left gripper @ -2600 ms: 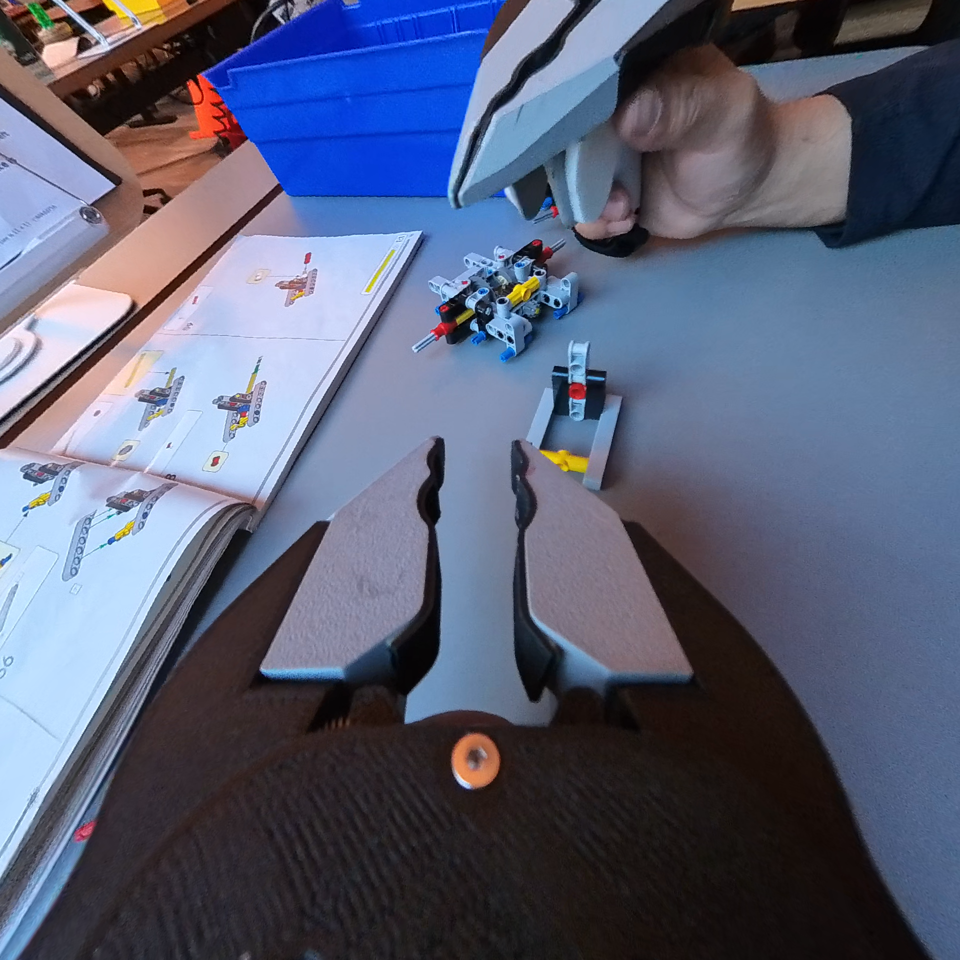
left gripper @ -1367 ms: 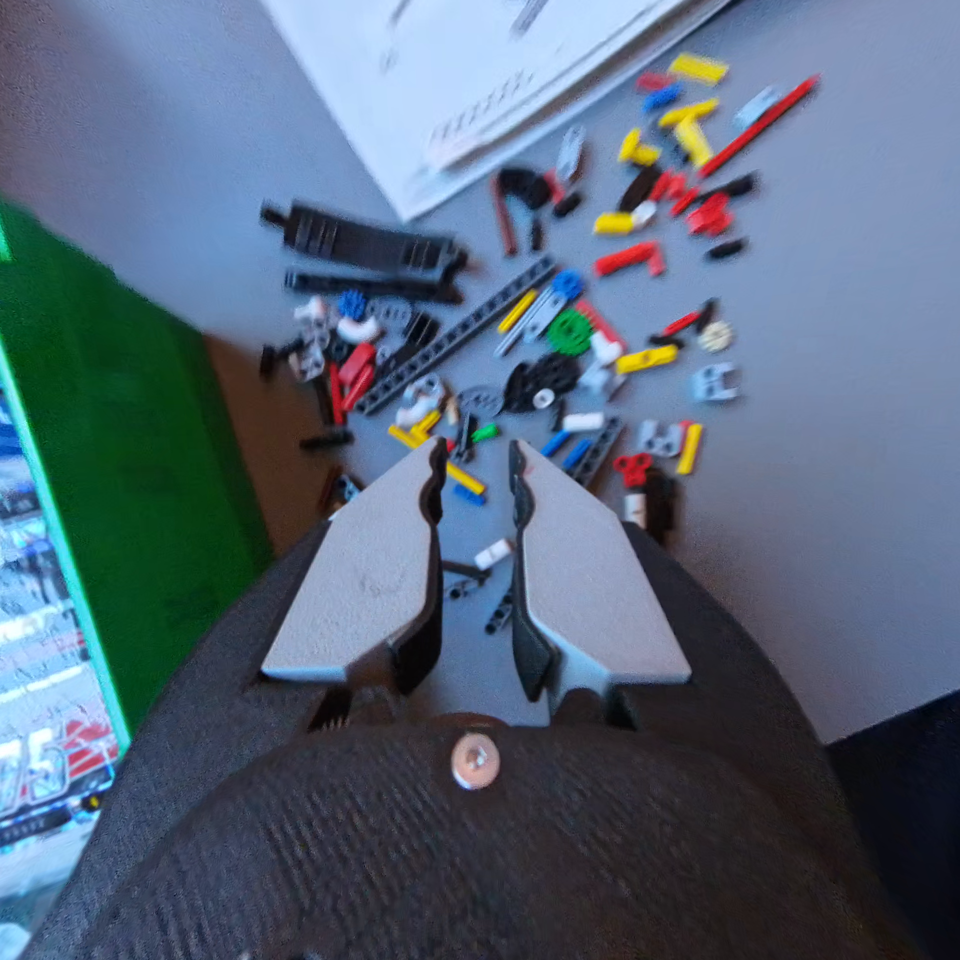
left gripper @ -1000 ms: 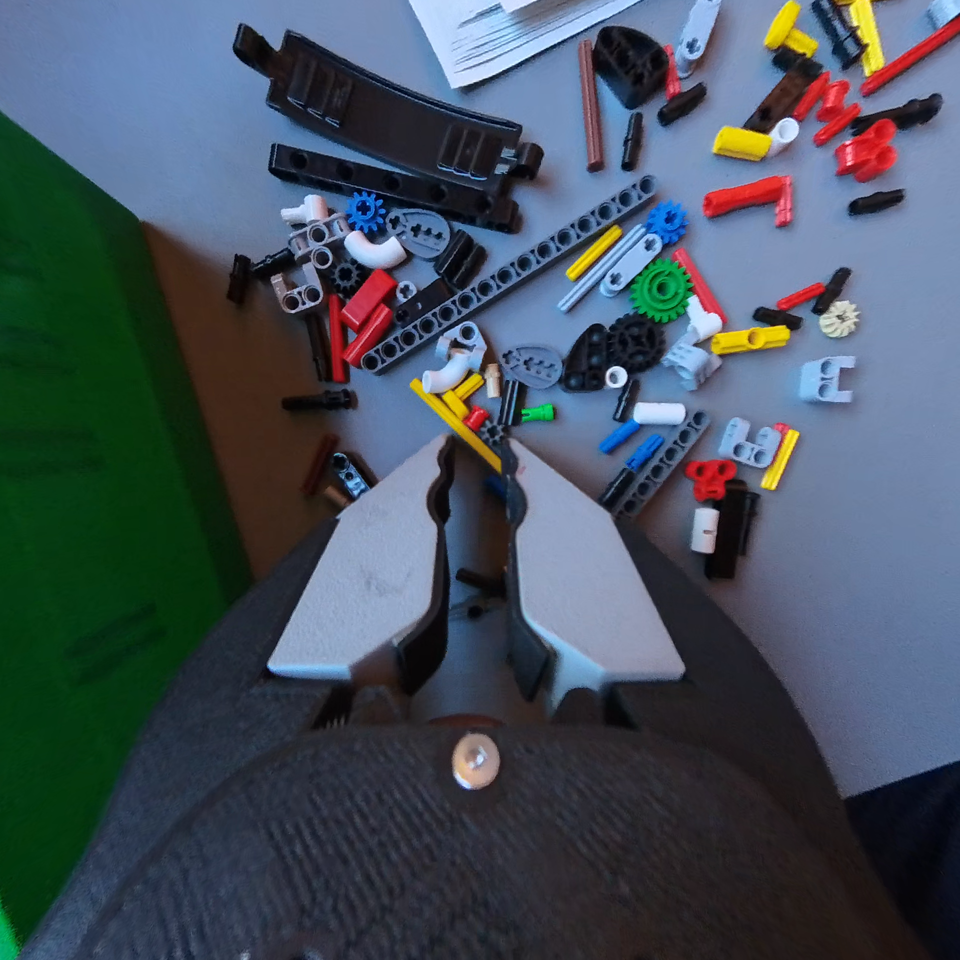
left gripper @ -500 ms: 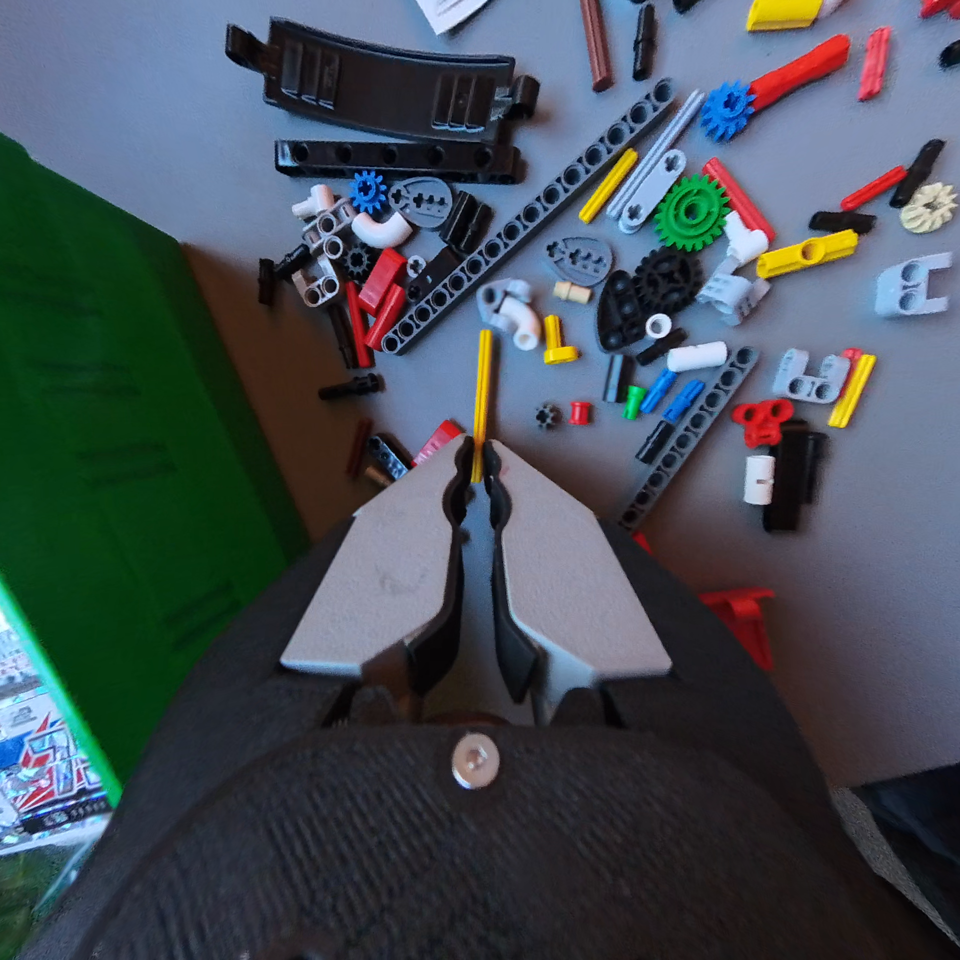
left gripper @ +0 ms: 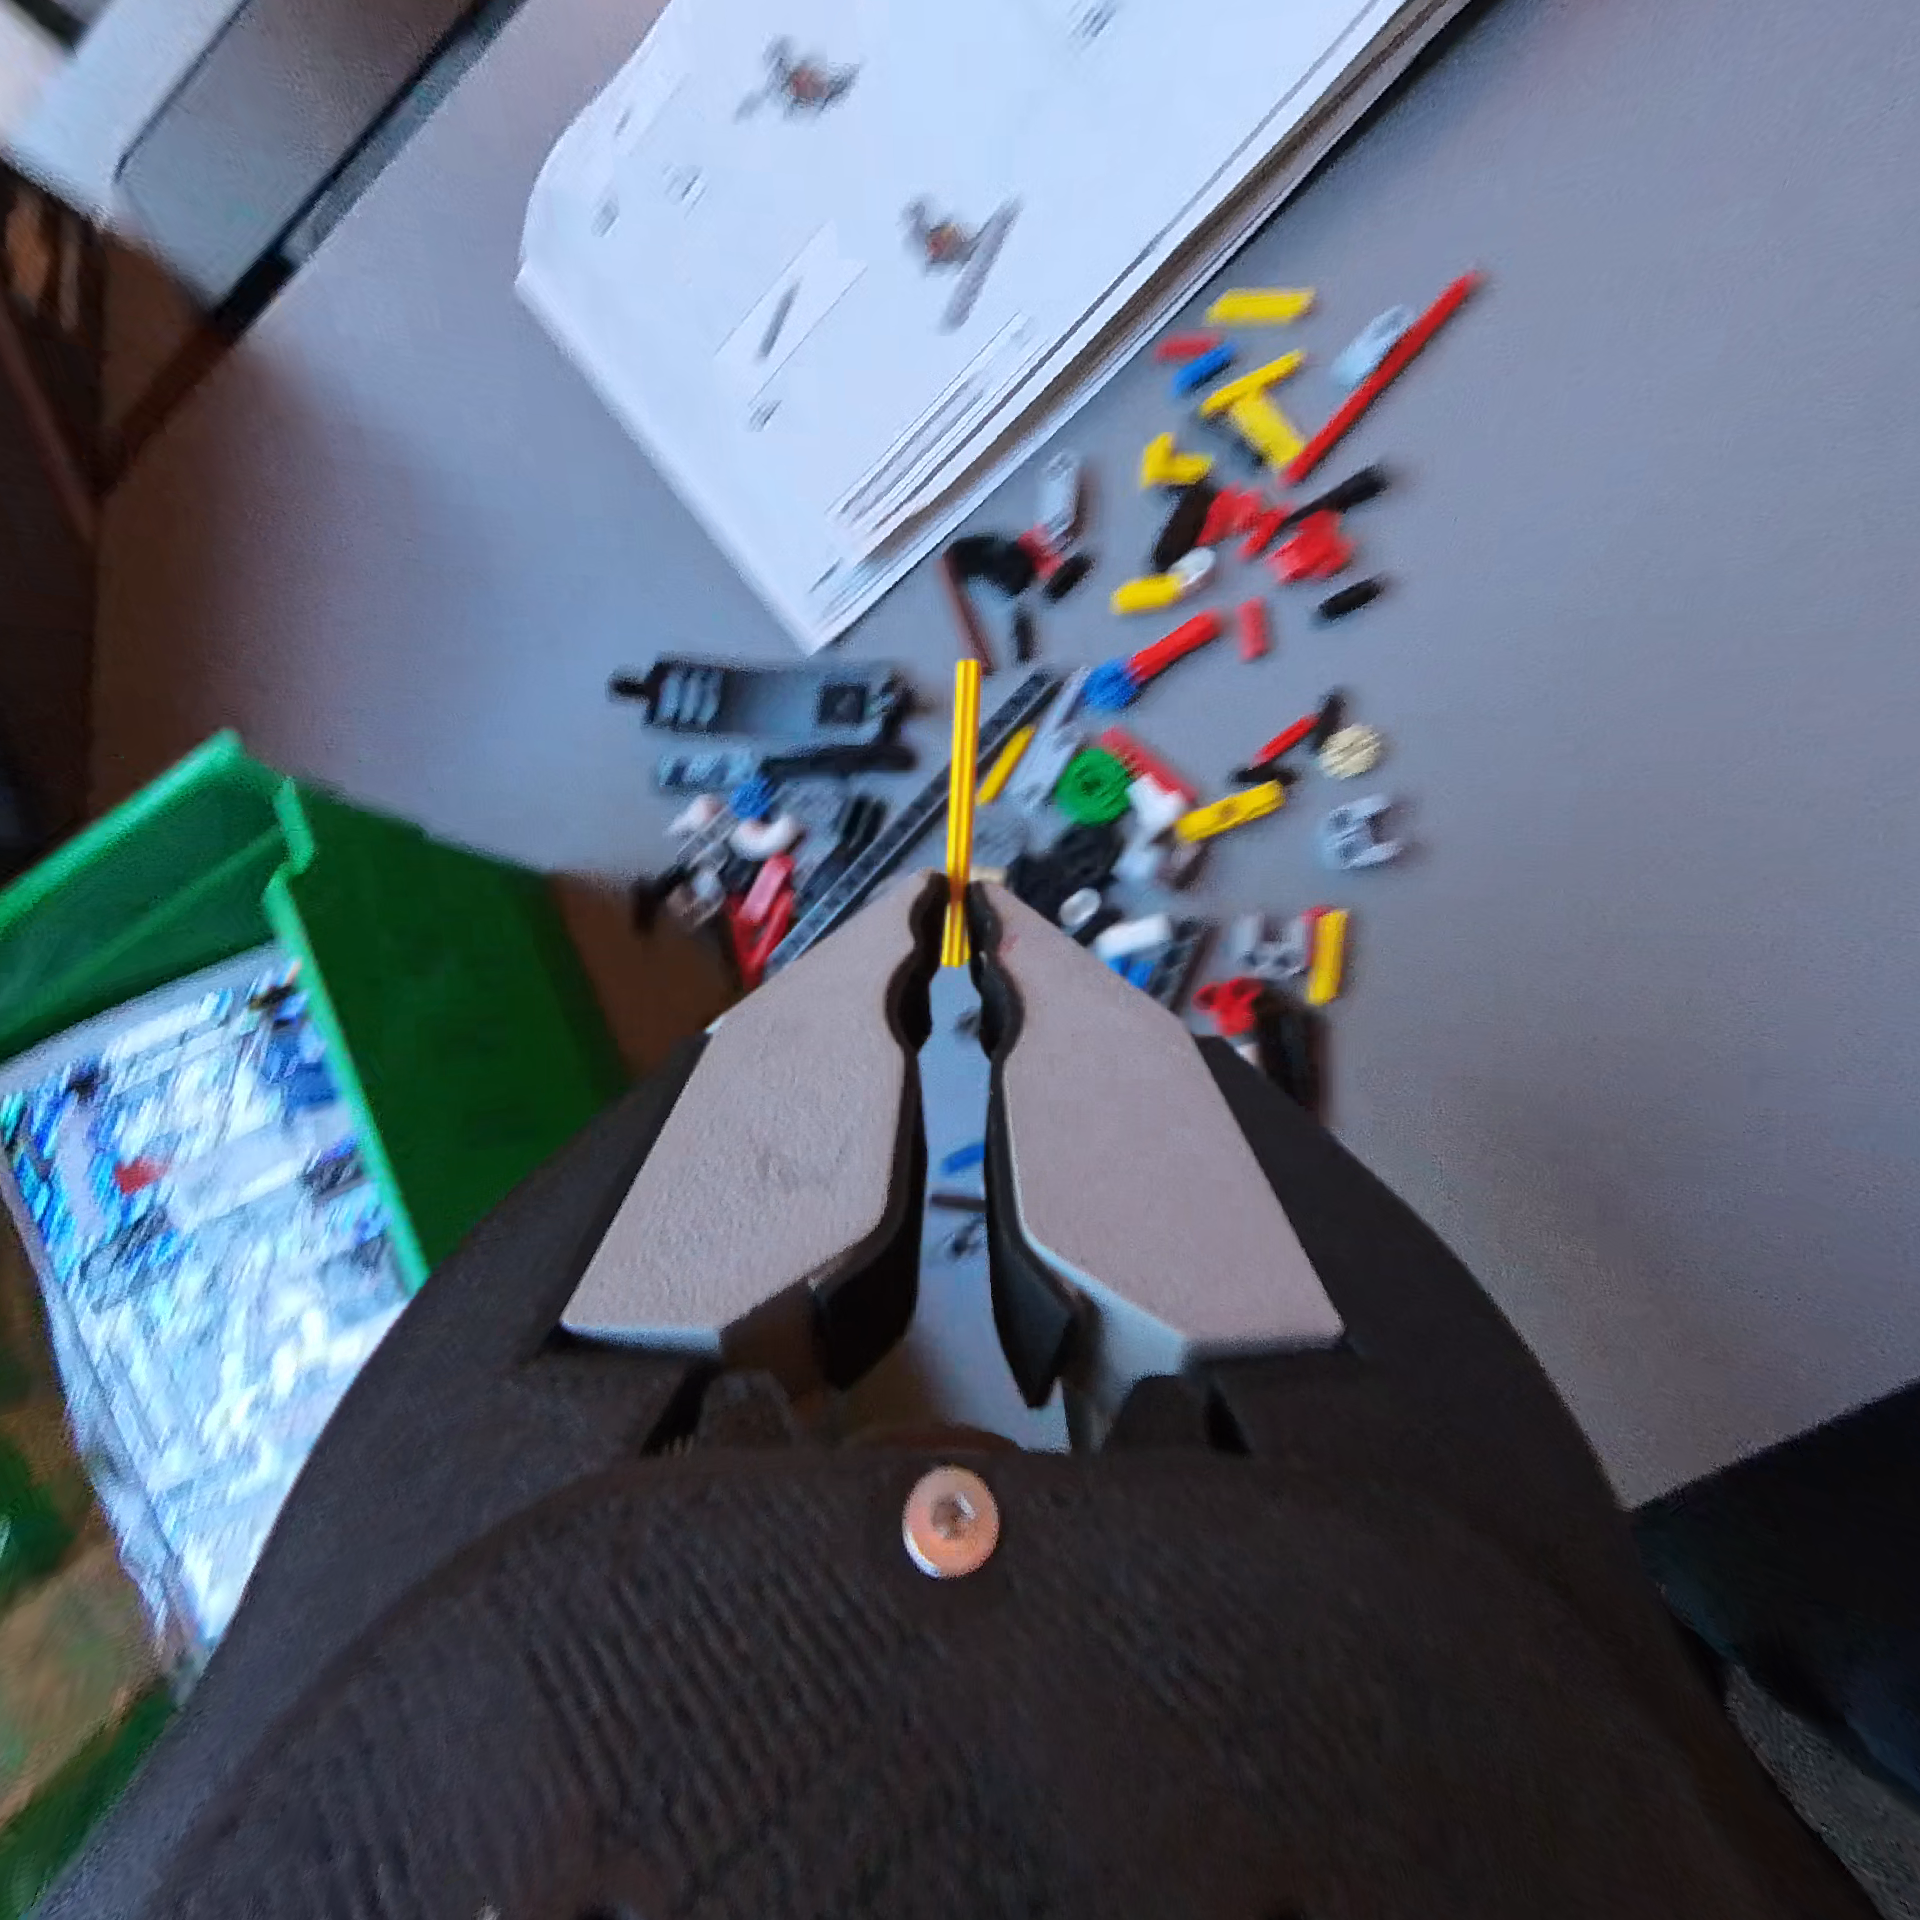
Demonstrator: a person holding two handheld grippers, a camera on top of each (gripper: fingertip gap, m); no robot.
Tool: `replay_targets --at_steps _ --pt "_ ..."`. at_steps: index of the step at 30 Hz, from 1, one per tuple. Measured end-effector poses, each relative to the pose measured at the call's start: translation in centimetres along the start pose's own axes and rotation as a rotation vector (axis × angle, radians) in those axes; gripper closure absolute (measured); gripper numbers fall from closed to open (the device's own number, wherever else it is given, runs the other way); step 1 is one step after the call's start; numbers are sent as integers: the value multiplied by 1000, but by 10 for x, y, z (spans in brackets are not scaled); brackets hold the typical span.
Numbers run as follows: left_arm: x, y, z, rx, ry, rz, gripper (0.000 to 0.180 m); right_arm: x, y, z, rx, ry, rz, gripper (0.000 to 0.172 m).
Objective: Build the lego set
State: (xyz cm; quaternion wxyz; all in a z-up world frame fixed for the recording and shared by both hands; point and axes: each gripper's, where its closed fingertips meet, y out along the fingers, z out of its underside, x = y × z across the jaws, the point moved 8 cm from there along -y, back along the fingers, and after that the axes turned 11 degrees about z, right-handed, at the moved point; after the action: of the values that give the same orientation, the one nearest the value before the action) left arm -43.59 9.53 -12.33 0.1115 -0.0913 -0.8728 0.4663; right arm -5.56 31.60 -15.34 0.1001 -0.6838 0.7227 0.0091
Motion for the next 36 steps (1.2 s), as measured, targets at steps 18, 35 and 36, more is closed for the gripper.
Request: replay_targets --at_steps 18,35,36 --pt "-302 127 -158 -48 577 692 179 -26 -28 -13 -92 25 120 172" --pt "-276 121 -149 -126 499 569 160 -30 -26 -10 -63 41 134 172" --pt "-265 115 -145 -133 486 550 160 -30 -26 -10 -64 44 129 172"
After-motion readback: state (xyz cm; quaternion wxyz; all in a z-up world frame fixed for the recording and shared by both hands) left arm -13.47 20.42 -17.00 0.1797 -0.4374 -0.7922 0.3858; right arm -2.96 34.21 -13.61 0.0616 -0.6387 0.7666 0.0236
